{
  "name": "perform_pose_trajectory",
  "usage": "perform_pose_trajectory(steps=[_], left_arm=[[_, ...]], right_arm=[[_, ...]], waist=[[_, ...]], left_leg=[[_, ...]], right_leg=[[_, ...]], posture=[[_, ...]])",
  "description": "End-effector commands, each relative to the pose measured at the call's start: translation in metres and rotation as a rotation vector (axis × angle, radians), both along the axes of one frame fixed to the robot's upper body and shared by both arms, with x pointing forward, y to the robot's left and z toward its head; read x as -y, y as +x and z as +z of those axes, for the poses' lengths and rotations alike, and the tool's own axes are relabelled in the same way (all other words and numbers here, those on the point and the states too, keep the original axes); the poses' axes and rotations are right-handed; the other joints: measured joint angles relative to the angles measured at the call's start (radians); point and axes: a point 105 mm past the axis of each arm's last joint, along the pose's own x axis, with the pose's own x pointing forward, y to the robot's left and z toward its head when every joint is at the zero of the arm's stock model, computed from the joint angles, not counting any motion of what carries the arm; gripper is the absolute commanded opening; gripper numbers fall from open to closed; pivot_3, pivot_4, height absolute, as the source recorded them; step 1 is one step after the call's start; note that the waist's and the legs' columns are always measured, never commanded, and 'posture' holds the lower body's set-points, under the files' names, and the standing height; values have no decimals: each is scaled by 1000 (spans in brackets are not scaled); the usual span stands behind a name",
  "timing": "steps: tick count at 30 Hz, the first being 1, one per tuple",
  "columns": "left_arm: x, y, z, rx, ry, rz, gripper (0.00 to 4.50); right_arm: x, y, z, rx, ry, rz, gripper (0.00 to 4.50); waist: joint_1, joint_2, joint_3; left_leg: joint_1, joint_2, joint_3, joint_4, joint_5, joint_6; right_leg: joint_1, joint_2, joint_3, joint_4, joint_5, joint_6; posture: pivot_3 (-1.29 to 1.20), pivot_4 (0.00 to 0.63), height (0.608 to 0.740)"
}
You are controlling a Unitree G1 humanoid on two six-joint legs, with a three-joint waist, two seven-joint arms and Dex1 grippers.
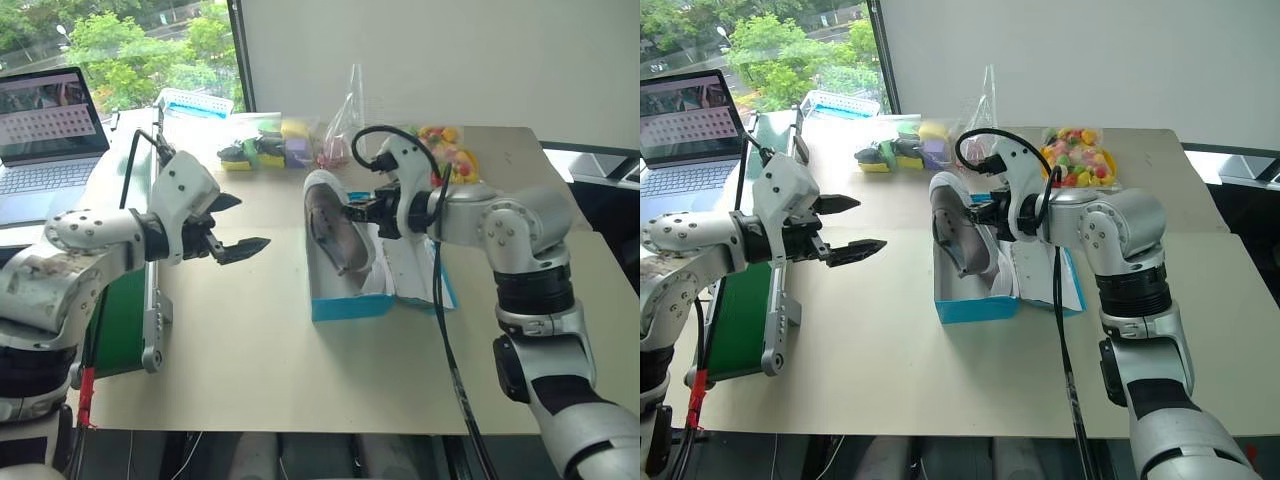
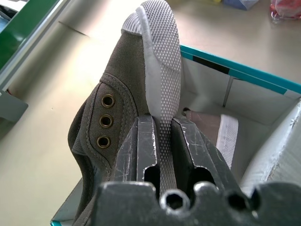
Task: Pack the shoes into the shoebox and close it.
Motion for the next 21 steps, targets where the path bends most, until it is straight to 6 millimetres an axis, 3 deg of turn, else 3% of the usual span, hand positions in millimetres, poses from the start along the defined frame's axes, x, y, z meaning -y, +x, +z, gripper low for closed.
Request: perform_pose_trajectory(steps=[1, 16, 21], left_arm=[[4, -3, 6, 45, 12, -17, 4488], [4, -6, 5, 42, 29, -21, 4488], [3, -6, 2, 40, 34, -12, 4488]], right_arm=[[-1, -3, 6, 25, 13, 5, 80], [0, -3, -51, -90, -30, -59, 80], [-21, -3, -61, -85, -35, -55, 80]], waist=[[0, 0, 0], [-2, 0, 0], [-4, 0, 0]], left_leg=[[0, 0, 0, 0, 0, 0], [0, 0, 0, 0, 0, 0], [0, 0, 0, 0, 0, 0]], right_leg=[[0, 0, 0, 0, 0, 0], [0, 0, 0, 1, 0, 0], [0, 0, 0, 1, 0, 0]], posture=[[0, 150, 740], [0, 150, 740], [0, 150, 740]])
